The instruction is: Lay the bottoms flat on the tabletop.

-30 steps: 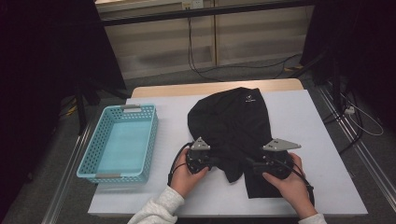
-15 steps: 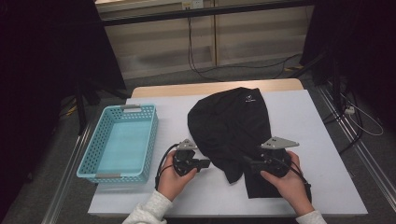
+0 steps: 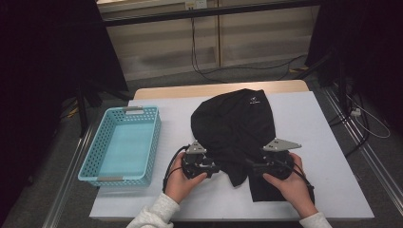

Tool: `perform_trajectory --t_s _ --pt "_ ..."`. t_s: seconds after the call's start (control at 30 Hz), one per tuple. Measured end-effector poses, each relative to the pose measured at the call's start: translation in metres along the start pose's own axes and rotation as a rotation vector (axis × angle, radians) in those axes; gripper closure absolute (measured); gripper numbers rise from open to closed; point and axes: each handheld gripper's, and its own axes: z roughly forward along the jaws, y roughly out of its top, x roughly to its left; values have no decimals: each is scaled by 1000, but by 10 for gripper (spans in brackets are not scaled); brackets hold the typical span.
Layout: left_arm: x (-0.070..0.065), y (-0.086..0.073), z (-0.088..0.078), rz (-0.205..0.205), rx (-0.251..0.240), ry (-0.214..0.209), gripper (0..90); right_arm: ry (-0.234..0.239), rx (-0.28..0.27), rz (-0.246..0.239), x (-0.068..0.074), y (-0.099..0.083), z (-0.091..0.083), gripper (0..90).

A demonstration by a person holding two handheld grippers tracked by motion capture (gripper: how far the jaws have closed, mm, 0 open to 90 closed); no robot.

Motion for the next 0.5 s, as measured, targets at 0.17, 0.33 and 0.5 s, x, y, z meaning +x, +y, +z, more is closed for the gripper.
perform_trajectory --t_s 0.17,0.33,0.5 --pt "-2 5 9 5 -6 0 539 -29 -7 16 -4 -6 -9 307" --pt "-6 10 18 10 3 -6 574 -37 2 23 -5 -11 -15 302" --pt "-11 9 28 46 8 -2 676 -46 14 24 -6 -16 -19 304"
